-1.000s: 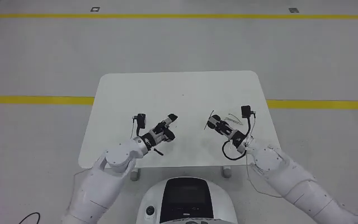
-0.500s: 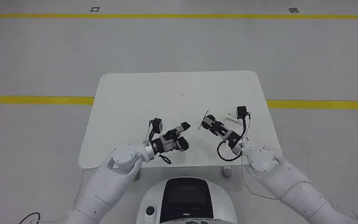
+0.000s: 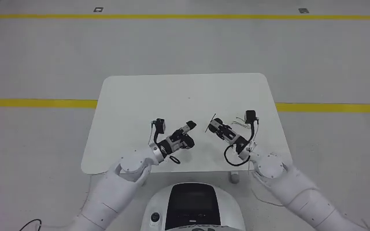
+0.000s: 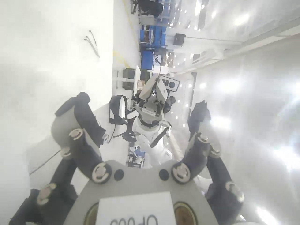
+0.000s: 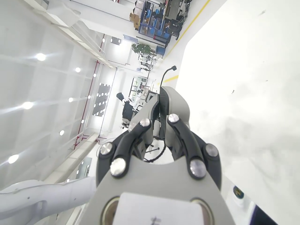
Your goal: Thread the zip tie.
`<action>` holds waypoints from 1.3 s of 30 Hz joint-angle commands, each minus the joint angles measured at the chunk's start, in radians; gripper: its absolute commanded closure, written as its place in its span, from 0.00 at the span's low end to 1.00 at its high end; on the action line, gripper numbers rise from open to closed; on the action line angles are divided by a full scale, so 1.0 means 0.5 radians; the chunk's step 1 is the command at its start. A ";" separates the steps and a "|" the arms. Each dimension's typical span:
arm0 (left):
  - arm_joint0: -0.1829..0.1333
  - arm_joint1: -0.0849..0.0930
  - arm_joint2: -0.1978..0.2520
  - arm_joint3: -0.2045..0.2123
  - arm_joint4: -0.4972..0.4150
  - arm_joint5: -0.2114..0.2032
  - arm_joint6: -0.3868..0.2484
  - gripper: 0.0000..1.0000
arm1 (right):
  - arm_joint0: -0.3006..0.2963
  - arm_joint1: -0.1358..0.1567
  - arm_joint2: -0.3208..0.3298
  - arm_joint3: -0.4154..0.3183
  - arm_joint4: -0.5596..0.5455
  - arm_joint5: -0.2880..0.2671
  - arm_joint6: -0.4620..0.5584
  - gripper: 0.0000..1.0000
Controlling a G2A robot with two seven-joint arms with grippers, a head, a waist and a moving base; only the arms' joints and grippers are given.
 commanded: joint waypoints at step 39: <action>-0.119 -0.029 0.168 0.123 0.146 -0.221 -0.003 0.00 | -0.002 -0.138 -0.010 0.076 0.013 0.053 0.013 1.00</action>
